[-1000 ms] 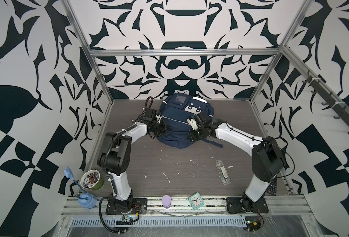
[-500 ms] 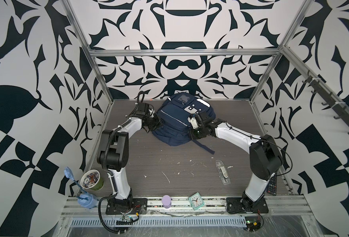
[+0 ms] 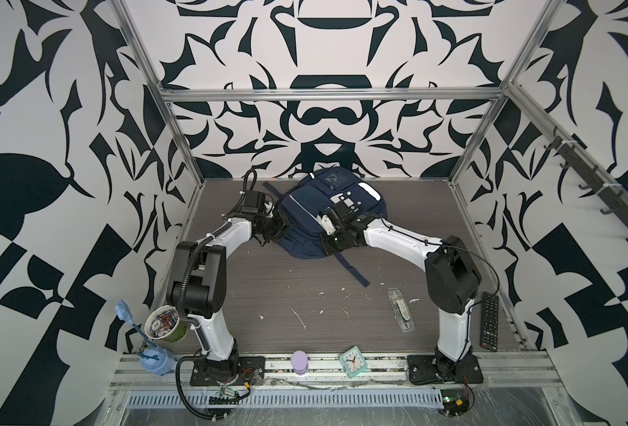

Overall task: Pack books, pencil case, and school supplies into a backpack
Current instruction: Zip the student bag at the top-center of the table.

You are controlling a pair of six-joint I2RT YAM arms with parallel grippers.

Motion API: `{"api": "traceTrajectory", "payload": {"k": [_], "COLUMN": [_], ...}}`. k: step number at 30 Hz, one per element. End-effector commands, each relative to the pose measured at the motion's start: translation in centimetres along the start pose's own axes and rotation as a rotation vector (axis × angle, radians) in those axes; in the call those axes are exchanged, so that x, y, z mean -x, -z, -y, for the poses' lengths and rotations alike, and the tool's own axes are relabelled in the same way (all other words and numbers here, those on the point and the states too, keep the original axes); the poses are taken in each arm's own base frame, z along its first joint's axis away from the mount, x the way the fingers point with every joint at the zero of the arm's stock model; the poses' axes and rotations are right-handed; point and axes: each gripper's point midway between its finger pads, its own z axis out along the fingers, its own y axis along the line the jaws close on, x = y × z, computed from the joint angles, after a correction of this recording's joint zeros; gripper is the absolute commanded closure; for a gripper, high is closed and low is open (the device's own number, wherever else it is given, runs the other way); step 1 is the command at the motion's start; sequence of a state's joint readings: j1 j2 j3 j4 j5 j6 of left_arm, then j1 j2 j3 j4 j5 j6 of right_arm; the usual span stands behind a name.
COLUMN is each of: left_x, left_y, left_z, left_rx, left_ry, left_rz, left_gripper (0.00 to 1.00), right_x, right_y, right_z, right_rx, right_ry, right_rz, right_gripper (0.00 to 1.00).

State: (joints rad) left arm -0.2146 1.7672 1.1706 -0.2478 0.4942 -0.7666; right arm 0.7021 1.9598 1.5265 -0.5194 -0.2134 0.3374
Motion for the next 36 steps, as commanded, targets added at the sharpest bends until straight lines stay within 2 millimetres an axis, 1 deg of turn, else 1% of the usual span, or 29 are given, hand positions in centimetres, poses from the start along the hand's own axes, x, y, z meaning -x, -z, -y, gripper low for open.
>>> {"api": "traceTrajectory", "payload": {"k": [1, 5, 7, 9, 10, 12, 13, 15, 18, 19, 23, 26, 28, 30, 34, 36], "left_x": [-1.8, -2.8, -2.8, -2.6, -2.5, -2.3, -2.2, -2.0, -1.7, -1.6, -1.3, -1.4, -1.5, -1.6, -1.6, -1.5], "left_y": [-0.5, -2.0, -2.5, -2.7, -2.7, -2.6, -2.5, -2.2, -1.7, -1.5, -0.8, -0.6, -0.7, -0.8, -1.1, -1.1], "left_z": [0.7, 1.5, 2.1, 2.3, 2.4, 2.4, 2.3, 2.2, 1.8, 1.6, 1.0, 0.6, 0.5, 0.5, 0.4, 0.5], "left_rx": [-0.022, -0.034, -0.037, -0.036, -0.037, -0.029, -0.025, -0.019, -0.017, -0.016, -0.013, -0.012, -0.015, -0.015, -0.018, -0.021], "left_ry": [-0.017, -0.027, -0.041, -0.046, -0.048, -0.057, -0.06, -0.064, -0.058, -0.056, -0.047, -0.04, -0.04, -0.037, -0.037, -0.039], "left_rz": [-0.021, -0.043, -0.045, -0.042, -0.04, -0.038, -0.037, -0.031, -0.021, -0.016, -0.005, -0.006, -0.008, -0.015, -0.021, -0.02], "left_gripper": [0.48, 0.48, 0.51, 0.6, 0.67, 0.77, 0.81, 0.84, 0.88, 0.9, 0.9, 0.9, 0.9, 0.9, 0.89, 0.89], "right_x": [1.6, 1.2, 1.1, 1.1, 1.1, 0.9, 0.9, 0.9, 1.3, 1.5, 2.2, 2.8, 3.2, 3.3, 3.2, 3.0], "right_y": [1.4, 1.3, 1.4, 1.5, 1.6, 1.8, 2.0, 2.5, 3.4, 3.7, 4.5, 4.9, 5.0, 4.9, 4.8, 4.9], "right_z": [-2.3, -2.7, -2.5, -2.4, -2.1, -1.2, -0.6, 1.0, 4.0, 5.4, 10.3, 13.0, 13.8, 14.1, 14.0, 14.0], "right_rx": [0.047, 0.05, 0.043, 0.036, 0.026, 0.014, 0.005, -0.014, -0.042, -0.055, -0.09, -0.113, -0.119, -0.131, -0.126, -0.128], "right_ry": [0.036, 0.048, 0.047, 0.052, 0.054, 0.042, 0.031, 0.006, -0.052, -0.079, -0.185, -0.242, -0.261, -0.266, -0.272, -0.276], "right_rz": [0.042, 0.033, 0.033, 0.039, 0.042, 0.037, 0.037, 0.043, 0.058, 0.065, 0.084, 0.098, 0.104, 0.101, 0.096, 0.097], "right_gripper": [1.0, 1.0, 1.0, 1.0, 1.0, 1.0, 1.0, 1.0, 1.0, 1.0, 1.0, 1.0, 1.0, 1.0, 1.0, 0.96]}}
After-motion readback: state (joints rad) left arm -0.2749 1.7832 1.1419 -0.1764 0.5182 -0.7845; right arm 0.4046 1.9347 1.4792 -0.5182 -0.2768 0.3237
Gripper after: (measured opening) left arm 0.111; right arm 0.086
